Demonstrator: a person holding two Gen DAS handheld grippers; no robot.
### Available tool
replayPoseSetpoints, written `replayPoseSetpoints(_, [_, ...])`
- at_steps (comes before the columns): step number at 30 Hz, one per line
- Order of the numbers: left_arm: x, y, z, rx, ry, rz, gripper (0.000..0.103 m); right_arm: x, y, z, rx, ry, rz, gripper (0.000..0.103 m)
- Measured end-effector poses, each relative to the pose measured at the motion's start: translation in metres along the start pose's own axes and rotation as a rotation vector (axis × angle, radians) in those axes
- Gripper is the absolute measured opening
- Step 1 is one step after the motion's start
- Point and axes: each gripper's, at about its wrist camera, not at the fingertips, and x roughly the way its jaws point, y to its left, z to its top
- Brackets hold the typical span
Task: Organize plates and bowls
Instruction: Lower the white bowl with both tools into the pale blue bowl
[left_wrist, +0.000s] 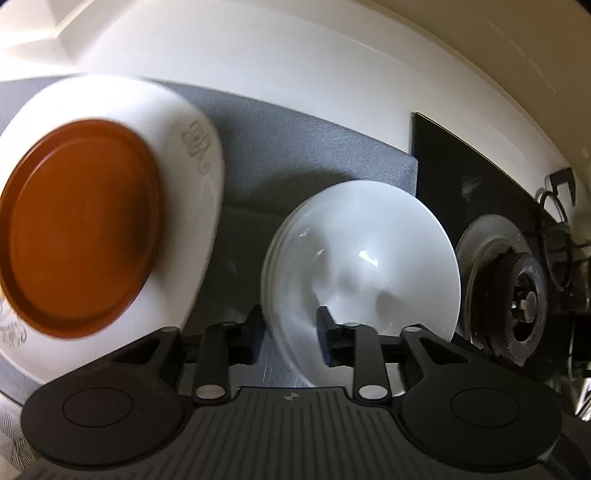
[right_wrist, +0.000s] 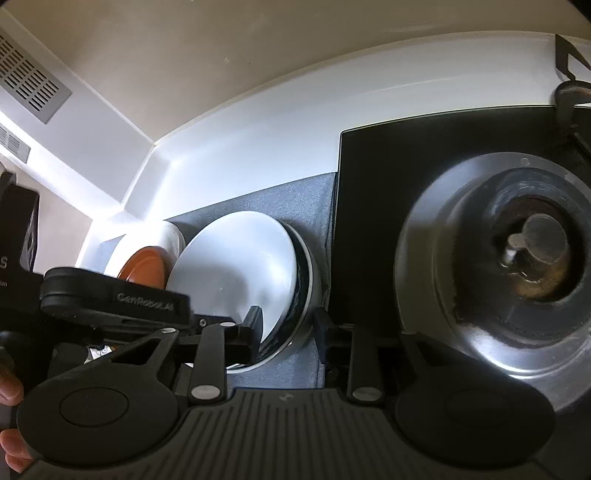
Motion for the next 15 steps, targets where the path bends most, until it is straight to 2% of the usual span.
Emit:
replayPoseSetpoints(4, [-0.004, -0.003, -0.005, 0.042, -0.022, 0.029, 0.031, 0.000, -0.007, 0.000, 0.037, 0.010, 0.025, 0.034])
replayPoseSetpoints(7, [-0.004, 0.007, -0.009, 0.019, 0.021, -0.018, 0.030, -0.007, -0.027, -0.002, 0.123, 0.013, 0.100, 0.029])
replayPoseSetpoints(9, [-0.004, 0.012, -0.011, 0.005, 0.039, -0.048, 0.030, -0.009, -0.045, -0.002, 0.226, 0.022, 0.173, 0.029])
replayPoseSetpoints(11, [-0.002, 0.013, -0.011, -0.003, 0.044, -0.061, 0.031, -0.005, -0.051, -0.001, 0.250, 0.048, 0.196, 0.030])
replayPoseSetpoints(12, [-0.001, 0.014, -0.009, -0.012, 0.046, -0.060, 0.031, -0.002, -0.049, 0.000, 0.234, 0.063, 0.186, 0.031])
replayPoseSetpoints(15, [0.000, 0.013, -0.008, -0.024, 0.049, -0.057, 0.036, 0.004, -0.036, 0.002, 0.179, 0.080, 0.163, 0.043])
